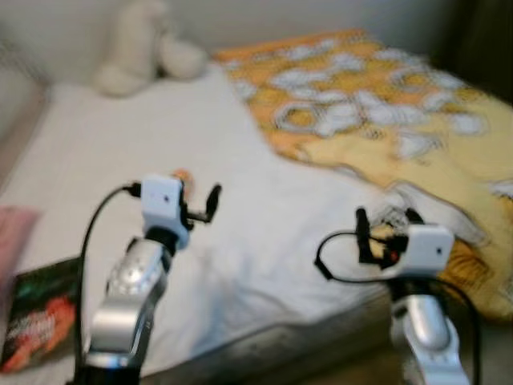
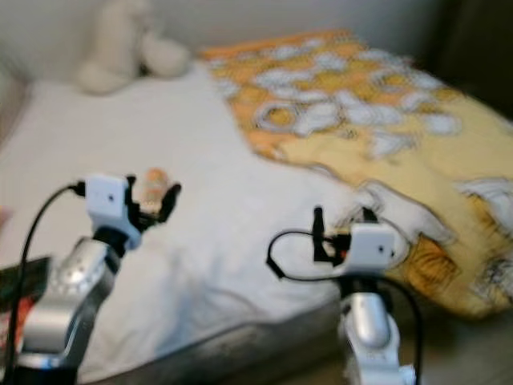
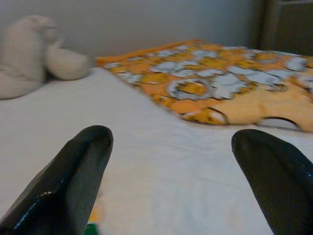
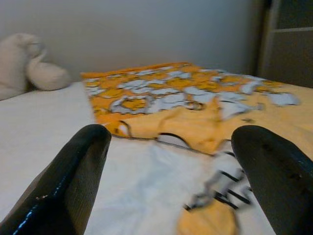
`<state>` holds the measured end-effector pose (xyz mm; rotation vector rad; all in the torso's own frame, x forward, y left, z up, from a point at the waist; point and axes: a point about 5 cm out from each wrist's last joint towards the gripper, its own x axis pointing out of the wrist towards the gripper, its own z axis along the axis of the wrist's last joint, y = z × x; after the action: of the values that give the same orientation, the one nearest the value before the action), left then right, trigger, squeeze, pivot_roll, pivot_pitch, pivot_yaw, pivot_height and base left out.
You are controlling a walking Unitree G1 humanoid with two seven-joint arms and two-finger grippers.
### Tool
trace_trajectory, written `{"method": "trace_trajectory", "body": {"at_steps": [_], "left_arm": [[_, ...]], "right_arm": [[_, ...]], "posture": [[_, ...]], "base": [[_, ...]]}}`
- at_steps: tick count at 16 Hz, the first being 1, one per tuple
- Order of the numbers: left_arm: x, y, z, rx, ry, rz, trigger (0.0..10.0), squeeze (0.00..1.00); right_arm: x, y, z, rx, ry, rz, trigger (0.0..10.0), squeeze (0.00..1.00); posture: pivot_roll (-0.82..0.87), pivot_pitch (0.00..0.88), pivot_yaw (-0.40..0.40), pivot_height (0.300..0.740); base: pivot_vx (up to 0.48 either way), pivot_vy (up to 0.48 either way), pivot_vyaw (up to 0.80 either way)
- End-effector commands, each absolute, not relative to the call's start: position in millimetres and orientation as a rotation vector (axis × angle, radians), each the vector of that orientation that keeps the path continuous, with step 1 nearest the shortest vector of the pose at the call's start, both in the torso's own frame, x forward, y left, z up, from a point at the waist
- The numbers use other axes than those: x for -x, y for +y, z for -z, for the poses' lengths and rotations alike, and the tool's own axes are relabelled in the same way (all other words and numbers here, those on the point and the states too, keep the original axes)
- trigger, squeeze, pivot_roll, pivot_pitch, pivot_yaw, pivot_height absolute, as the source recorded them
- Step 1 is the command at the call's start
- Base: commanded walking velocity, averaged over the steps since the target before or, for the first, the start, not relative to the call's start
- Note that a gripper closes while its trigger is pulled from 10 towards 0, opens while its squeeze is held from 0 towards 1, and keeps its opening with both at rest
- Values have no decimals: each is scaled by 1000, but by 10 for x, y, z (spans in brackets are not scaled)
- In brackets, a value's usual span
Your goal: Clean up the room
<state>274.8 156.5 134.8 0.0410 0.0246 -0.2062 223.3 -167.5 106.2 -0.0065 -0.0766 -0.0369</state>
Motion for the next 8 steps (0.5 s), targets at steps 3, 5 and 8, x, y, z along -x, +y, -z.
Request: {"method": "trace_trajectory", "body": {"at_steps": [3,5,8], "left_arm": [[-2835,1572,-1397,-107,16,215,10000,0],[-2867,1550,-1410,-136,20,207,10000,0],[-2871,1563,-1394,-139,25,185,10000,0]], "right_arm": [[-2243,-1647,-1072,14,-82,19,10000,0],[-2233,-1636,-1080,18,-88,13,10000,0],[-2239,-1635,-1075,18,-86,13,10000,0]], "posture": [[-167,0,83,740],[-168,0,84,740],[-168,0,86,740]], "base": [[225,379,-392],[171,0,0],[0,0,0]]}}
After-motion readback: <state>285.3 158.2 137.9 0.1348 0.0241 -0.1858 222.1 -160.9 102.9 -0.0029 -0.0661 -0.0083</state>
